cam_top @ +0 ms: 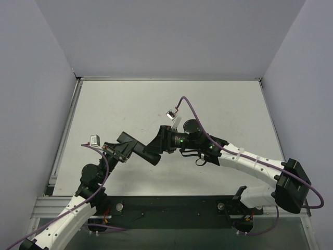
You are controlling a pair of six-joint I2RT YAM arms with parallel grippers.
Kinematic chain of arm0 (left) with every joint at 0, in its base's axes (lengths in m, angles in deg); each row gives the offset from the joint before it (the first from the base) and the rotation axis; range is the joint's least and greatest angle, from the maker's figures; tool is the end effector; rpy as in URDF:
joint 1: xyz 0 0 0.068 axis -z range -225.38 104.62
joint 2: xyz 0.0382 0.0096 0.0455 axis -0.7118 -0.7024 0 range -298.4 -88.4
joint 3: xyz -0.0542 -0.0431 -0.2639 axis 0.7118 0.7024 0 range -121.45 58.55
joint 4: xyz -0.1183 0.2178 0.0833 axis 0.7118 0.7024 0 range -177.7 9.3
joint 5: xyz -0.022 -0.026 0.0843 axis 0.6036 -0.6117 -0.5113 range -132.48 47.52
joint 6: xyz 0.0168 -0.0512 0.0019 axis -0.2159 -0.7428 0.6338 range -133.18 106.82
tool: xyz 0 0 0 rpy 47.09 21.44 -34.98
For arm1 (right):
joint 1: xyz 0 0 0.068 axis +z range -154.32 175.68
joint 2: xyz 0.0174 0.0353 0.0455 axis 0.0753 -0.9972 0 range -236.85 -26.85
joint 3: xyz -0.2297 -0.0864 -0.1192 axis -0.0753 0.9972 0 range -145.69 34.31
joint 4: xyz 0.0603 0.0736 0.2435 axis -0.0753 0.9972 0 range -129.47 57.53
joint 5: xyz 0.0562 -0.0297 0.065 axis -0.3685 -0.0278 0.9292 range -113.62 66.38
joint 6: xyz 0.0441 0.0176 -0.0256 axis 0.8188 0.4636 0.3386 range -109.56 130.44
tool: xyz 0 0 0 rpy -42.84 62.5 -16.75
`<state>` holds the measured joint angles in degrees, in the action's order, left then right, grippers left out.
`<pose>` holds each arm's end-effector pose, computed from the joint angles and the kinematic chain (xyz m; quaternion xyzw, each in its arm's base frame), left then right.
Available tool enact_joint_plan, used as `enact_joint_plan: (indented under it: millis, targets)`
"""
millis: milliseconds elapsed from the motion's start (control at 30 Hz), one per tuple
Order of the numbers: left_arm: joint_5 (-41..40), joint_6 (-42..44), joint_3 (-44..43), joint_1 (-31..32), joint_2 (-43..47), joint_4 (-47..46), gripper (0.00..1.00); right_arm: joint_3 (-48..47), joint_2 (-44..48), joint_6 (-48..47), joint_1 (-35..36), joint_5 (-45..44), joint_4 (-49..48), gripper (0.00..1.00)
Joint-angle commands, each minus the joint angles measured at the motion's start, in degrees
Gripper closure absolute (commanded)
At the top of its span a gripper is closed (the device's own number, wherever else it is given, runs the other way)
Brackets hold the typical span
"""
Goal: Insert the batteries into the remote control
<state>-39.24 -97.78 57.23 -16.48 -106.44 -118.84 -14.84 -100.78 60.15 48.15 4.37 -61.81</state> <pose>0.1102 -0.0632 0.2096 -0.2664 0.5520 -0.6702 0.4186 0.1694 0.2480 0.3144 -0.1841 0.6963 0.6321 0.2858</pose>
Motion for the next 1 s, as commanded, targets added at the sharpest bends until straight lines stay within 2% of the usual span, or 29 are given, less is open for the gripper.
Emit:
enact_joint_plan:
  millis: [0, 400, 733, 967]
  targets:
    - [0.2, 0.7, 1.8, -0.1, 0.6, -6.0, 1.0, 0.9, -0.7, 2.8, -0.9, 3.4, -5.6, 0.38]
    - [0.0, 0.9, 1.7, 0.0, 1.0, -6.3, 1.0, 0.9, -2.9, 3.5, -0.9, 6.8, -7.0, 0.5]
    - [0.0, 0.7, 1.7, 0.0, 1.2, -6.9, 1.0, 1.0, -3.4, 1.2, -0.9, 6.4, -4.8, 0.75]
    - [0.4, 1.2, 0.0, 0.0, 1.3, -7.0, 1.0, 1.1, -3.3, -2.1, -0.8, 4.1, -0.8, 0.78]
